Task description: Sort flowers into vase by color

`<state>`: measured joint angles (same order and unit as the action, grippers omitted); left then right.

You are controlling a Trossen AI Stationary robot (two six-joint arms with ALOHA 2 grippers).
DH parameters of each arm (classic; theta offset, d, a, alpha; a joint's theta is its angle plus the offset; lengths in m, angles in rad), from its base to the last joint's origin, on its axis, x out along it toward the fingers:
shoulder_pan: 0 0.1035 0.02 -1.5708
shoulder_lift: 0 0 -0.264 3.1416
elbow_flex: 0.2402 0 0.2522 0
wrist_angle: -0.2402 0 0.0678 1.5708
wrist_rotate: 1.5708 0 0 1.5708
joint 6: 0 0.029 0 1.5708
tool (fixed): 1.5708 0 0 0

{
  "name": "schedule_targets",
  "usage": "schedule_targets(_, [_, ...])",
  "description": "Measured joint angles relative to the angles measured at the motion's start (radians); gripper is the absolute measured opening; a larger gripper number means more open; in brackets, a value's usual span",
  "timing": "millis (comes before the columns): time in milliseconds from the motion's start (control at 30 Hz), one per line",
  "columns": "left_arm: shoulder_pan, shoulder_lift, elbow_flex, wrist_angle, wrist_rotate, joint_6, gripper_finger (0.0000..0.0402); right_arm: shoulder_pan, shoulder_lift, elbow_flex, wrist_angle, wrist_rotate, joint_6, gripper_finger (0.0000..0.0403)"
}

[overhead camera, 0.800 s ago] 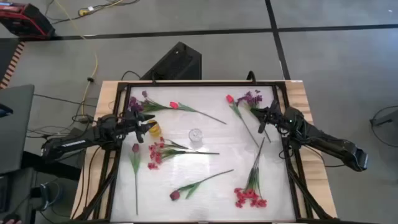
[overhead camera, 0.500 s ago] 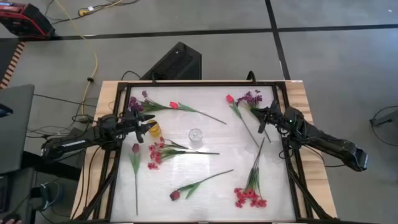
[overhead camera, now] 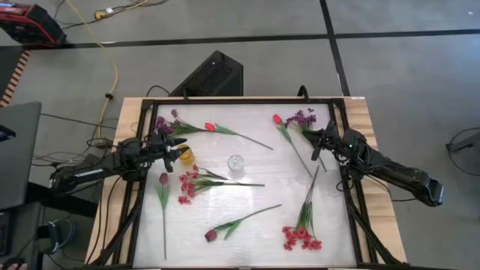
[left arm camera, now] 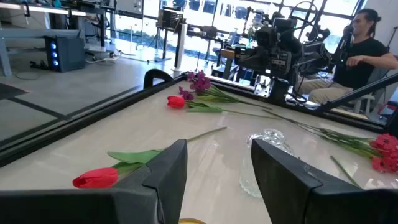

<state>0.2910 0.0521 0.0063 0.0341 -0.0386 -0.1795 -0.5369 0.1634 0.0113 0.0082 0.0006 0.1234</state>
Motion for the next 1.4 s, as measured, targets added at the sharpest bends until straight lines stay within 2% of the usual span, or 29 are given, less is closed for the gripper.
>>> schedule_targets(1400, [0.000,0.000,0.000,0.000,0.000,0.000,0.0168,0.000,0.000,0.000,0.000,0.000,0.000,0.0048])
